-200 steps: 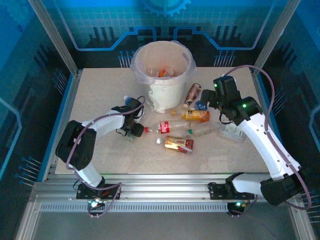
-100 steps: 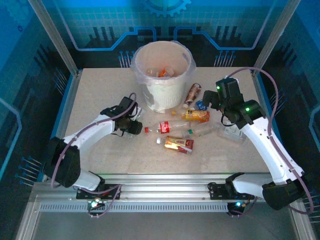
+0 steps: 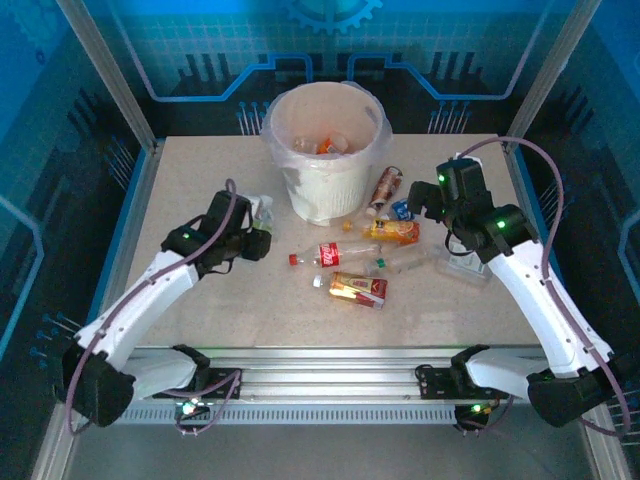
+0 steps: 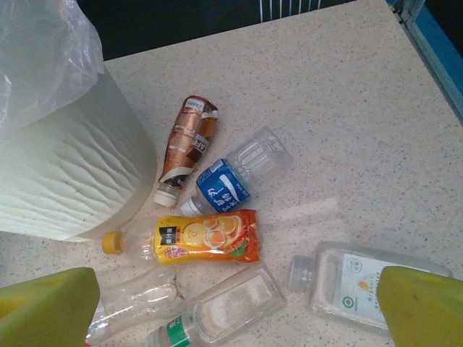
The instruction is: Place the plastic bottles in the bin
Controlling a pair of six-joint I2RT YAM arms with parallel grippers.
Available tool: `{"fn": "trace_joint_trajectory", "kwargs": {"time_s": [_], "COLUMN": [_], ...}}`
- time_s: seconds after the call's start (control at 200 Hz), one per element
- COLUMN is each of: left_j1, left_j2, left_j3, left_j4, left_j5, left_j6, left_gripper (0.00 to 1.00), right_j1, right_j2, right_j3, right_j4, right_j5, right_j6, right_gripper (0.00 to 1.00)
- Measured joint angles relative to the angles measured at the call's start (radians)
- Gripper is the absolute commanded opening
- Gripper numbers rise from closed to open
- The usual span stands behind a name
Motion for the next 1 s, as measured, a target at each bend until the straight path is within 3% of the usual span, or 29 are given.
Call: {"fn": "trace_joint_trajectory", "kwargs": {"time_s": [0.465, 0.68, 1.0], "left_j1": [0.006, 0.008, 0.030], "left_j2": [-0.092, 0.013, 0.314], "left_j3": [0.247, 0.409, 0.717], "left_j4": [0.050, 0.148, 0.231], "left_j5": [-0.110, -0.108, -0.029], "left_j6": [-0.030, -0.005, 0.027], "left_gripper": [0.38, 0.39, 0.39], "right_j1": [-0.004, -0.004, -0.004], "right_j2": [-0.005, -0.005, -0.004], "right_j3": [-0.010, -0.013, -0.028], "right_j4": [0.000, 0.000, 0.000], "right_j5": [0.013, 0.016, 0.016], "right_j6": [0.000, 0.000, 0.000], "right_gripper": [1.00, 1.00, 1.00]}}
